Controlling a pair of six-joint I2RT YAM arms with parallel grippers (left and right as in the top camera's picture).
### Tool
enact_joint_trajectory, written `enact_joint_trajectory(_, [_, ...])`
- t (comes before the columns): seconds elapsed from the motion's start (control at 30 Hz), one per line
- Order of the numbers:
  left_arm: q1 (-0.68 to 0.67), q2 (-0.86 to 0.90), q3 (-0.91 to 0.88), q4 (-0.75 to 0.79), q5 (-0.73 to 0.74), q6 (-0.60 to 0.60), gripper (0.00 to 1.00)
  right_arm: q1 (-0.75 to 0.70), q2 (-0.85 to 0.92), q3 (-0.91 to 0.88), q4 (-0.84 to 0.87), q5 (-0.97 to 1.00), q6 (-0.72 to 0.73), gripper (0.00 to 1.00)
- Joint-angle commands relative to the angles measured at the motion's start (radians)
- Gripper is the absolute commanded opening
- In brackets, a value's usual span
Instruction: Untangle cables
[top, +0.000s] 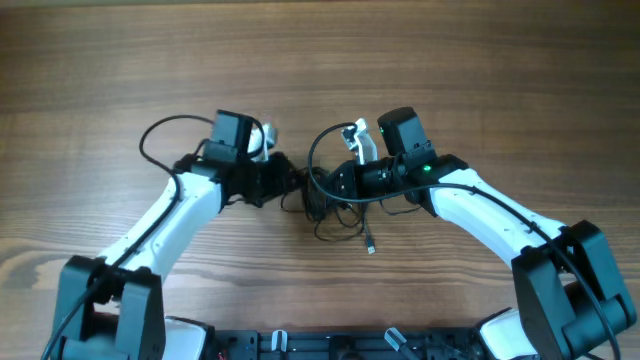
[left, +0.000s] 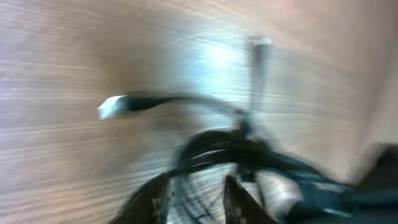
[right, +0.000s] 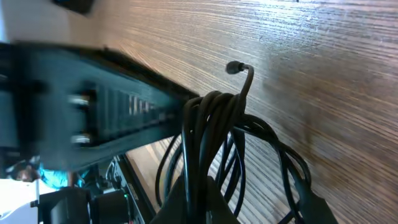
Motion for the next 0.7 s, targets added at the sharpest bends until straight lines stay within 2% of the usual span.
enact_joint_trajectory(0.0, [0.011, -0.018, -0.003, 0.034, 0.243, 0.037, 0.38, 0.005, 0.012, 0.004, 0.003, -0.039, -0.019, 0.04])
enact_joint_trajectory(0.1, [0.011, -0.018, -0.003, 0.026, 0.245, 0.035, 0.41, 0.005, 0.012, 0.004, 0.004, -0.038, -0.019, 0.04])
enact_joint_trajectory(0.4, [0.002, -0.017, -0.003, 0.006, 0.235, 0.011, 0.41, 0.005, 0.012, 0.004, 0.004, -0.039, -0.019, 0.04])
enact_joint_trajectory(0.5, [-0.021, -0.017, -0.004, -0.043, 0.164, 0.01, 0.41, 0.005, 0.012, 0.004, 0.004, -0.039, -0.019, 0.04])
enact_joint_trajectory(0.67, [-0.09, -0.017, -0.005, -0.035, 0.157, 0.011, 0.4, 0.005, 0.012, 0.004, 0.004, -0.039, -0.019, 0.04])
